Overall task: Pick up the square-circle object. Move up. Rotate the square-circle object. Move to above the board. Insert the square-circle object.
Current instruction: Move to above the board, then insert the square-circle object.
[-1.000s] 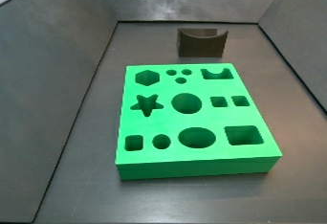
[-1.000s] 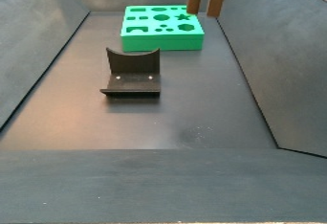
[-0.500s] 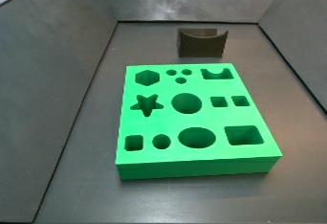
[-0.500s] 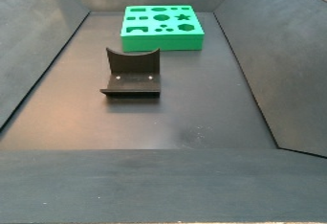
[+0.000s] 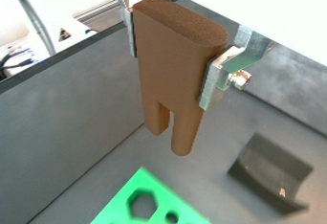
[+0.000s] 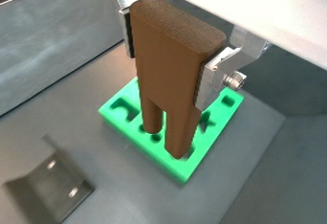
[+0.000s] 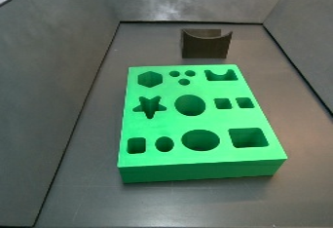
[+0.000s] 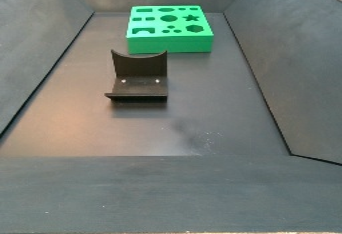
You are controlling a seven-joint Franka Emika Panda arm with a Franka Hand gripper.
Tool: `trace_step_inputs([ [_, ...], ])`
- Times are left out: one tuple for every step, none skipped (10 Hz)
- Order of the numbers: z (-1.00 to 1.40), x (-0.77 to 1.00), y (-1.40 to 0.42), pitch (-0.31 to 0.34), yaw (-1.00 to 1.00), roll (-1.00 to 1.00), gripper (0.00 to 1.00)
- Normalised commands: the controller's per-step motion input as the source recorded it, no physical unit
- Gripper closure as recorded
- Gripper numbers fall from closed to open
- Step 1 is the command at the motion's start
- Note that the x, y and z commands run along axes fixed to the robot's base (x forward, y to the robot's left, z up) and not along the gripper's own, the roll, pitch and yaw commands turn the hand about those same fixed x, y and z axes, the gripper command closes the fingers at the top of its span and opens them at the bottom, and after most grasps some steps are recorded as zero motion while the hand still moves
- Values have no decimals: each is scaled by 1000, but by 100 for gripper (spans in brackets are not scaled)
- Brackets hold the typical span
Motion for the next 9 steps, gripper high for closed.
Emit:
trace_step_inputs([
  [104, 268, -1000, 114, 9, 5, 100],
  [114, 301, -1000, 124, 13, 14, 100],
  [99, 271, -820, 127, 14, 17, 100],
  [66, 188, -424, 139, 12, 29, 100],
  [-200, -103, -363, 19, 34, -33, 100],
  [-969, -66, -851, 124, 146, 11, 100],
  [-946, 0, -934, 210, 226, 74, 100],
  [-917, 0, -949, 231, 240, 77, 100],
  [-911, 0, -949, 227, 240, 69, 100],
])
